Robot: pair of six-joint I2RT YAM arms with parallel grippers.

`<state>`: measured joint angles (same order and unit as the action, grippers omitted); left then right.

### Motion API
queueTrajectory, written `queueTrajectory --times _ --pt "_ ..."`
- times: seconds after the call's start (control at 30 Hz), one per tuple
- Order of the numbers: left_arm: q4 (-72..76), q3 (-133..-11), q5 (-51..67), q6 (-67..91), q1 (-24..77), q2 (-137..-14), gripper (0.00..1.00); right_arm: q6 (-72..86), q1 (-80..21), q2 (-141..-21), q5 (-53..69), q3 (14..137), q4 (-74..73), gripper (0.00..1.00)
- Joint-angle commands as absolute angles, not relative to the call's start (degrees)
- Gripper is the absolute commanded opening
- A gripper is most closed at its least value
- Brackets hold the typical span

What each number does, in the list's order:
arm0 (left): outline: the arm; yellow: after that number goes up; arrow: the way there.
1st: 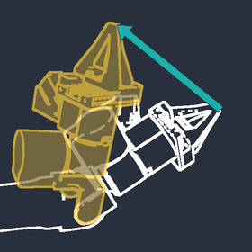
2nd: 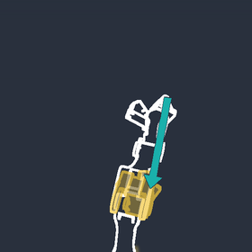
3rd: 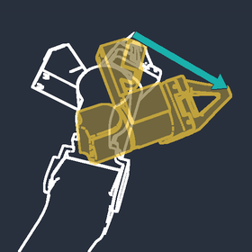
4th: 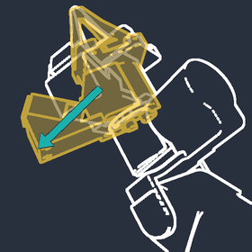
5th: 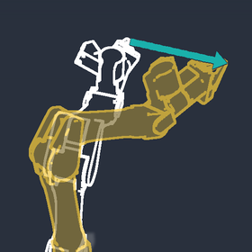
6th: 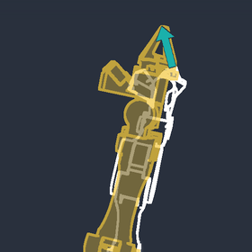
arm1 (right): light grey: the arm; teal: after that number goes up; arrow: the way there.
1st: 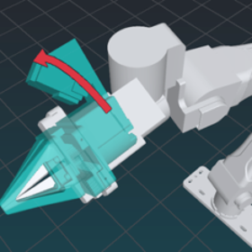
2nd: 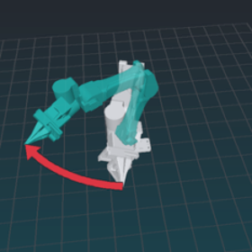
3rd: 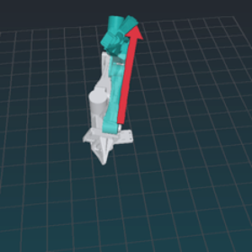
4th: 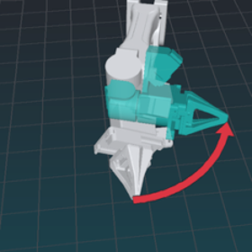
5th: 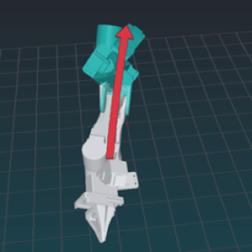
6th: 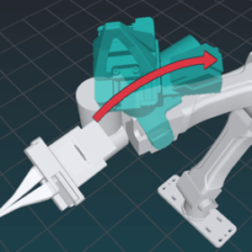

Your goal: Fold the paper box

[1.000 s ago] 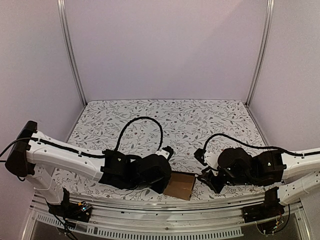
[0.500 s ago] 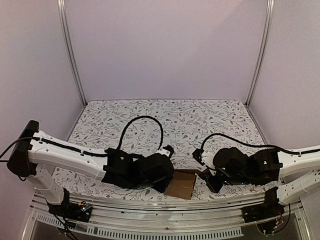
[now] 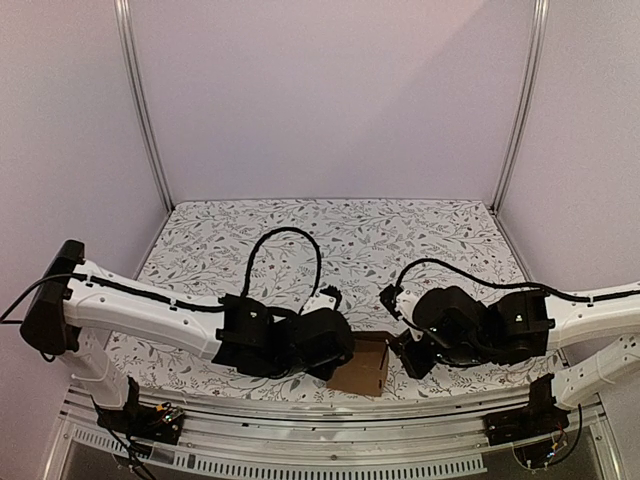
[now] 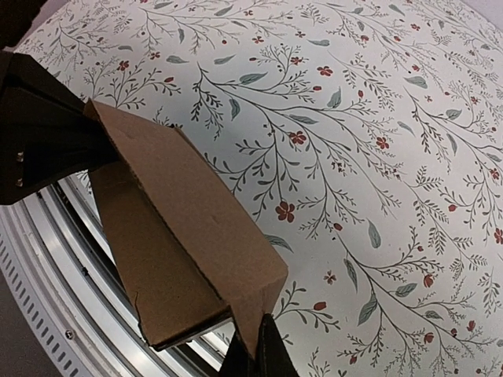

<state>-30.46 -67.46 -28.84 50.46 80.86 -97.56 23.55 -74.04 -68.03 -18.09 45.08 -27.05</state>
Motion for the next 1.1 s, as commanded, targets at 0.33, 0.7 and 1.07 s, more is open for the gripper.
queueTrajectory --times 0.33,0.7,1.07 --pt "-37.8 -65.9 -28.4 53.7 81.7 -103.1 0.0 30.3 -73.9 -75.4 -17.1 52.0 -23.4 0.0" --pt "-39.8 -69.8 -35.1 53.1 82.1 -102.1 0.0 32.5 -72.0 -76.8 -19.2 50.1 -19.5 0.0" --pt "-42.7 -69.7 -43.0 53.7 82.1 -96.5 0.0 27.7 -70.8 -81.1 -22.1 47.7 -5.9 0.0"
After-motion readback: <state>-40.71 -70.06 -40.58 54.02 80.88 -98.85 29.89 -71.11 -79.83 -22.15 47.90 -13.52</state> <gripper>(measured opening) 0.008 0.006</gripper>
